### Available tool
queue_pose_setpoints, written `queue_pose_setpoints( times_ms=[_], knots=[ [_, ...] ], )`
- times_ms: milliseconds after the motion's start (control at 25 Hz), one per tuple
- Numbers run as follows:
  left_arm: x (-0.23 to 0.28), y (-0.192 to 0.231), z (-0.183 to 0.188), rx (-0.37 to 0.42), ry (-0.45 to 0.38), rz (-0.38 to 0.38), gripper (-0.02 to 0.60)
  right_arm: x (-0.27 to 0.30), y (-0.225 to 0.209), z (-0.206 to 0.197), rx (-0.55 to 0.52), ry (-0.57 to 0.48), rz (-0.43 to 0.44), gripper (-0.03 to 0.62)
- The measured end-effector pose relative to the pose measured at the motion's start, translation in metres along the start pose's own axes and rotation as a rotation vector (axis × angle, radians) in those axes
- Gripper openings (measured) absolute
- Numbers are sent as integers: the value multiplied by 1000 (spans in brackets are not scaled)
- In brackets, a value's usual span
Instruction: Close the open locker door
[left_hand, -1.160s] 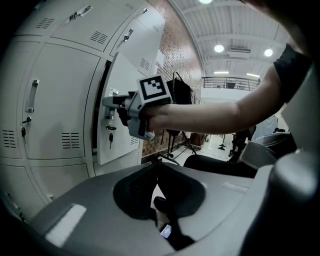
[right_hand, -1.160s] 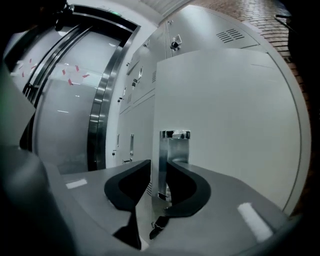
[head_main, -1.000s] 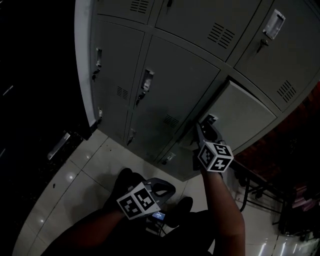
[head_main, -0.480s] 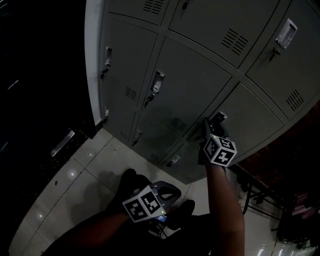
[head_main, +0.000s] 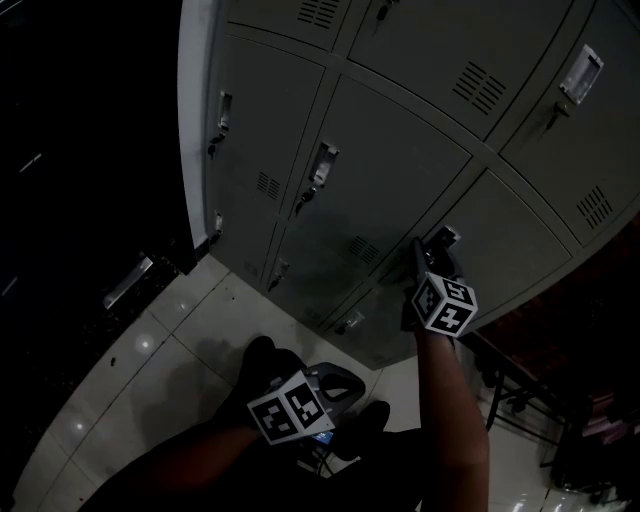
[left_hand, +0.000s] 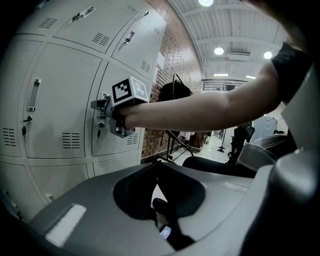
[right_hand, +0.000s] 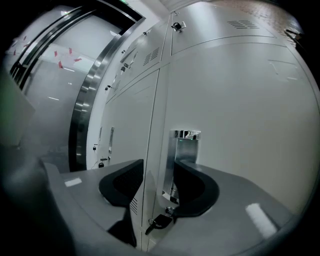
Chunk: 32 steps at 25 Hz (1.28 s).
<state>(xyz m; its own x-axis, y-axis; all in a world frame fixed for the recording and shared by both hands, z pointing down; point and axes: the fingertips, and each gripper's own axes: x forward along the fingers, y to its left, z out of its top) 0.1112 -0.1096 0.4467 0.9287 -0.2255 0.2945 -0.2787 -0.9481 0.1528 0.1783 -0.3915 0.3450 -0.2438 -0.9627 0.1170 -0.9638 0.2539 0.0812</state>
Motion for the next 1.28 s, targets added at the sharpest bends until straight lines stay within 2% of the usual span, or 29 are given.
queue_pose_setpoints(
  times_ms=[360,760,1120,1280],
  knots=[
    [-2,2,0,5,0,1,12,-27,6,5,24,-39,46,195],
    [-2,3,-6,14,15,9,12,-105,14,-18,2,-13,157,26],
    [-1,3,-8,18,25,19,12,-180,18,-20,-18,-35,261,9],
    [-1,3,-9,21,30,18,12,-214,14,-33,-11,-18,267,8]
  ],
)
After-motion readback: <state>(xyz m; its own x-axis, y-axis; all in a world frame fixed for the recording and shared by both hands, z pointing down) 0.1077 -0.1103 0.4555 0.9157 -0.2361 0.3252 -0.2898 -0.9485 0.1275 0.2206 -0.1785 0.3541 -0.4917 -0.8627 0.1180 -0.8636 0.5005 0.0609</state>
